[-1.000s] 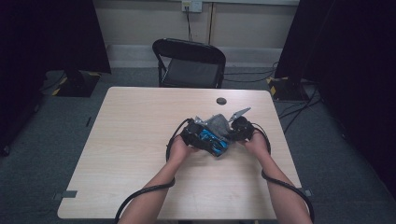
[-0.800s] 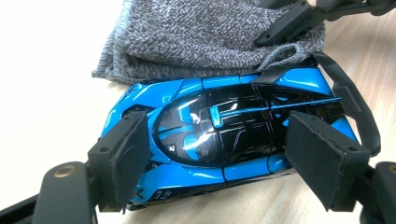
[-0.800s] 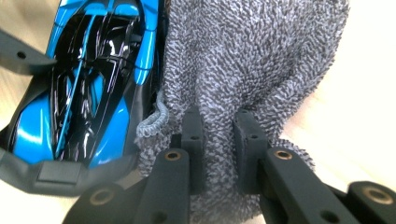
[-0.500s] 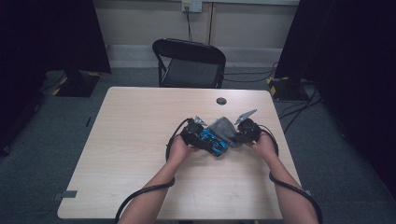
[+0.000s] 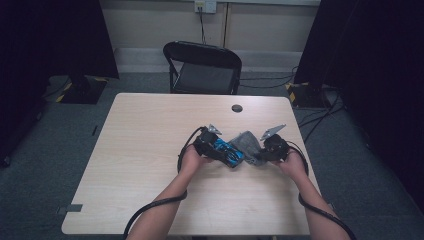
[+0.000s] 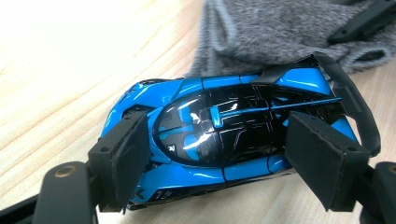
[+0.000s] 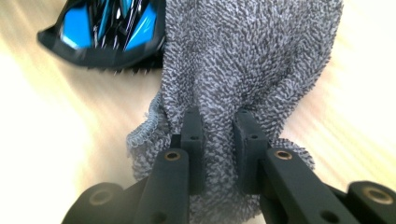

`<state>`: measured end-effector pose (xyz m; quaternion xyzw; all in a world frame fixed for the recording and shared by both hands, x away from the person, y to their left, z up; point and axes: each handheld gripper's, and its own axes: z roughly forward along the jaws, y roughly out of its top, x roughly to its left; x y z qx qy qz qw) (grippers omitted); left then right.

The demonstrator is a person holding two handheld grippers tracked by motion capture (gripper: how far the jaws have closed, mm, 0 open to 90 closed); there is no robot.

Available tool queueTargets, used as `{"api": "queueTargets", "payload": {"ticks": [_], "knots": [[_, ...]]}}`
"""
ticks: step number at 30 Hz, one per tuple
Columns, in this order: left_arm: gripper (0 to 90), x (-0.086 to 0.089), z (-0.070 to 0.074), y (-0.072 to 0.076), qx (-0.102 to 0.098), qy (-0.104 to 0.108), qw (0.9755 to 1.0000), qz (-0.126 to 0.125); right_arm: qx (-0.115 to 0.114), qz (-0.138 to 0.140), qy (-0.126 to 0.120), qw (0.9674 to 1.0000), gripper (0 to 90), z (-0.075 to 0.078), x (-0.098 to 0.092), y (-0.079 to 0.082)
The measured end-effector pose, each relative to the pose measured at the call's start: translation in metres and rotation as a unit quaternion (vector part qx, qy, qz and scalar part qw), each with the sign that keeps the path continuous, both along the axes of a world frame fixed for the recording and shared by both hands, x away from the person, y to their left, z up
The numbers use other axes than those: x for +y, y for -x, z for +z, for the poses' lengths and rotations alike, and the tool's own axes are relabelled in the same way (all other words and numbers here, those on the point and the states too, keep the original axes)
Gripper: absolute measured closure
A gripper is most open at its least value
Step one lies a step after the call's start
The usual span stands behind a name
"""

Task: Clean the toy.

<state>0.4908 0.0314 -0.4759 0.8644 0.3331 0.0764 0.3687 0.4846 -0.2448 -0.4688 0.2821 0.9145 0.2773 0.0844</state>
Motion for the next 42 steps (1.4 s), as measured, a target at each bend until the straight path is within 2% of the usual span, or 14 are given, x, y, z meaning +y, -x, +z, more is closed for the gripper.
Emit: {"api": "queueTargets", "payload": {"ticks": [5, 9, 12, 14, 16, 17, 19, 24, 27, 31, 34, 37, 42], "knots": [[20.8, -0.002, 0.000, 0.000, 0.002, -0.002, 1.0000, 0.002, 0.001, -0.004, -0.008, 1.0000, 76.7, 0.002, -0.009, 0.013], [18.2, 0.000, -0.002, 0.000, 0.003, 0.018, 0.9998, 0.005, -0.005, -0.018, -0.011, 0.9998, 76.7, 0.005, -0.020, 0.020], [17.6, 0.002, 0.000, -0.001, 0.023, 0.033, 0.9991, 0.016, -0.011, -0.029, -0.017, 0.9994, 76.7, 0.011, -0.028, 0.023], [17.4, 0.003, 0.003, -0.002, 0.035, 0.026, 0.9988, 0.024, -0.014, -0.035, -0.024, 0.9990, 76.7, 0.016, -0.033, 0.024], [18.5, 0.005, 0.005, 0.000, 0.025, 0.001, 0.9996, 0.013, -0.018, -0.038, -0.026, 0.9988, 76.7, 0.022, -0.036, 0.026], [18.4, 0.006, 0.006, 0.001, 0.021, -0.005, 0.9997, 0.006, -0.020, -0.039, -0.028, 0.9986, 76.7, 0.026, -0.037, 0.027], [17.0, 0.009, 0.009, 0.003, 0.021, -0.004, 0.9998, 0.000, -0.028, -0.044, -0.030, 0.9982, 76.7, 0.033, -0.038, 0.027], [16.6, 0.023, 0.019, 0.009, 0.019, 0.014, 0.9997, 0.006, -0.039, -0.044, -0.043, 0.9973, 76.6, 0.049, -0.036, 0.028], [17.2, 0.034, 0.024, 0.015, 0.022, 0.011, 0.9997, -0.001, -0.044, -0.034, -0.043, 0.9975, 76.6, 0.056, -0.027, 0.029], [17.2, 0.056, 0.034, 0.023, 0.007, 0.015, 0.9998, 0.008, -0.051, -0.015, -0.052, 0.9973, 76.5, 0.064, -0.010, 0.032], [17.1, 0.073, 0.040, 0.028, 0.002, 0.021, 0.9998, 0.006, -0.052, 0.002, -0.054, 0.9972, 76.5, 0.068, 0.006, 0.034], [17.0, 0.093, 0.049, 0.031, -0.004, 0.017, 0.9998, 0.012, -0.052, 0.025, -0.059, 0.9966, 76.3, 0.070, 0.025, 0.037], [18.3, 0.120, 0.058, 0.037, -0.008, 0.034, 0.9991, 0.023, -0.046, 0.060, -0.064, 0.9951, 76.3, 0.066, 0.062, 0.041]]}}
